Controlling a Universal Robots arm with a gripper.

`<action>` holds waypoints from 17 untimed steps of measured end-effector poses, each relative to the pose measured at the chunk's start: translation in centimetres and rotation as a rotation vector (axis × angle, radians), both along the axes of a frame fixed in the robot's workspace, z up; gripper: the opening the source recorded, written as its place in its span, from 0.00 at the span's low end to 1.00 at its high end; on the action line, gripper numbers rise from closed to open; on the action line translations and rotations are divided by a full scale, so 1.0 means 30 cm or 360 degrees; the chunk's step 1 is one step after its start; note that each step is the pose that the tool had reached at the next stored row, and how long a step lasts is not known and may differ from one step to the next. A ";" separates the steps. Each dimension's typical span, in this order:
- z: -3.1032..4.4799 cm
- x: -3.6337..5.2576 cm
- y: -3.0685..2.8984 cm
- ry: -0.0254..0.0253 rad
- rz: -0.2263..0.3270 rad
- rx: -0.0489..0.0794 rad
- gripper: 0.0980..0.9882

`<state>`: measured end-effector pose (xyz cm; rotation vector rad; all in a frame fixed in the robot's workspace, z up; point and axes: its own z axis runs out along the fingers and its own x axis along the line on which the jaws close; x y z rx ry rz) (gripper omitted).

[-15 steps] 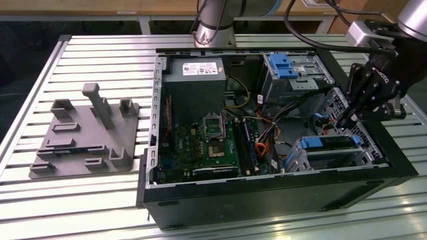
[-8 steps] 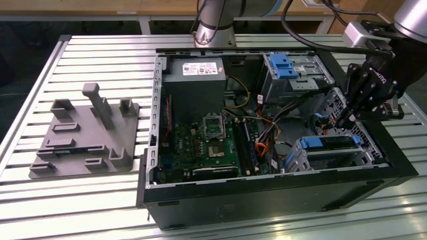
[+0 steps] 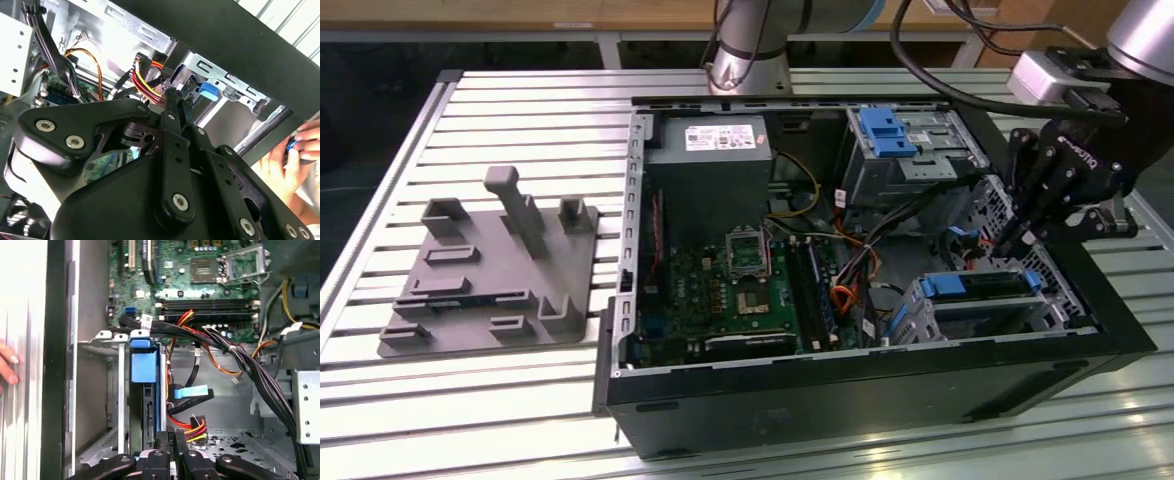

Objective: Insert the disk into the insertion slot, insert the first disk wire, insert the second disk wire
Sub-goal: 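Insert the first disk wire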

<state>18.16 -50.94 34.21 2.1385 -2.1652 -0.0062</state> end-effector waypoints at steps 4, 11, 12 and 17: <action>0.000 -0.002 0.000 -0.00134 0.0032 0.0011 0.07; 0.001 -0.033 -0.020 -0.00461 0.0033 0.0026 0.07; 0.001 -0.034 -0.021 -0.00522 0.0034 0.0030 0.07; 0.001 -0.036 -0.032 -0.00832 0.0041 0.0053 0.07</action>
